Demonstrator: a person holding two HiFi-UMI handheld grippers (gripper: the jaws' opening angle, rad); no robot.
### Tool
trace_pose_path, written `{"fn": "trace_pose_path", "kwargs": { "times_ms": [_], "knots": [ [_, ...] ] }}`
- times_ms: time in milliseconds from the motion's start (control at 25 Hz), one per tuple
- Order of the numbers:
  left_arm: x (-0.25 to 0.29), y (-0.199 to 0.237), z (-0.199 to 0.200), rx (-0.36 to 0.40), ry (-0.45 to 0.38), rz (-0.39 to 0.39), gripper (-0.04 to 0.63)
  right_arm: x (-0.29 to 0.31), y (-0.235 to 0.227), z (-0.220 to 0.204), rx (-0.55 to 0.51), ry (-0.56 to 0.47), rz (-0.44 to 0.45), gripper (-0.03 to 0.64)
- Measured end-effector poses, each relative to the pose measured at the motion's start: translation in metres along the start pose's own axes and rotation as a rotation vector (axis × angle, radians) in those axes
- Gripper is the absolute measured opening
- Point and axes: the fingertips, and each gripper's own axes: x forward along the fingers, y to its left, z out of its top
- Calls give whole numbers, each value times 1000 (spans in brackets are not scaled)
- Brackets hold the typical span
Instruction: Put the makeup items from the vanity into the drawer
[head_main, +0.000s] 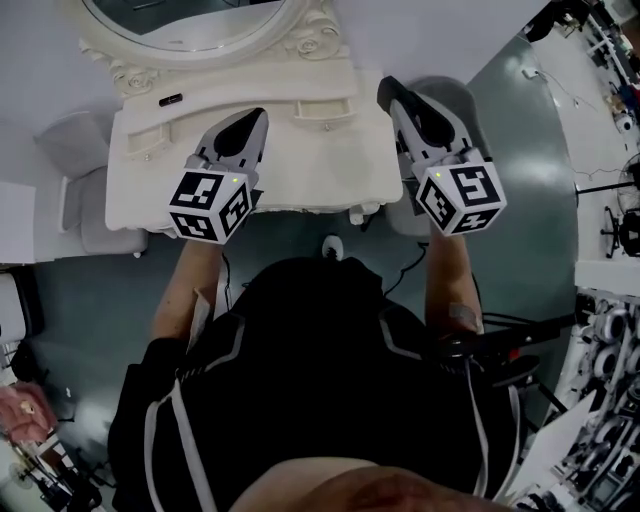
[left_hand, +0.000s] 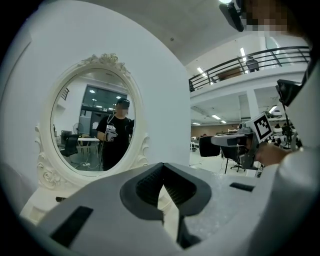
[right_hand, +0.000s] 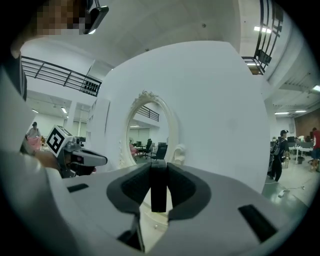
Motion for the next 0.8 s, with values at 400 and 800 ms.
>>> {"fn": "trace_pose_path", "kwargs": {
  "times_ms": [400,800],
  "knots": [
    [56,6,-8,-11,42,76,3,63,-32,-19,-78,75,172,95],
    [79,67,-38,-49,74,95,3,150,-19,-80,-135,251,297,95]
  ]
}}
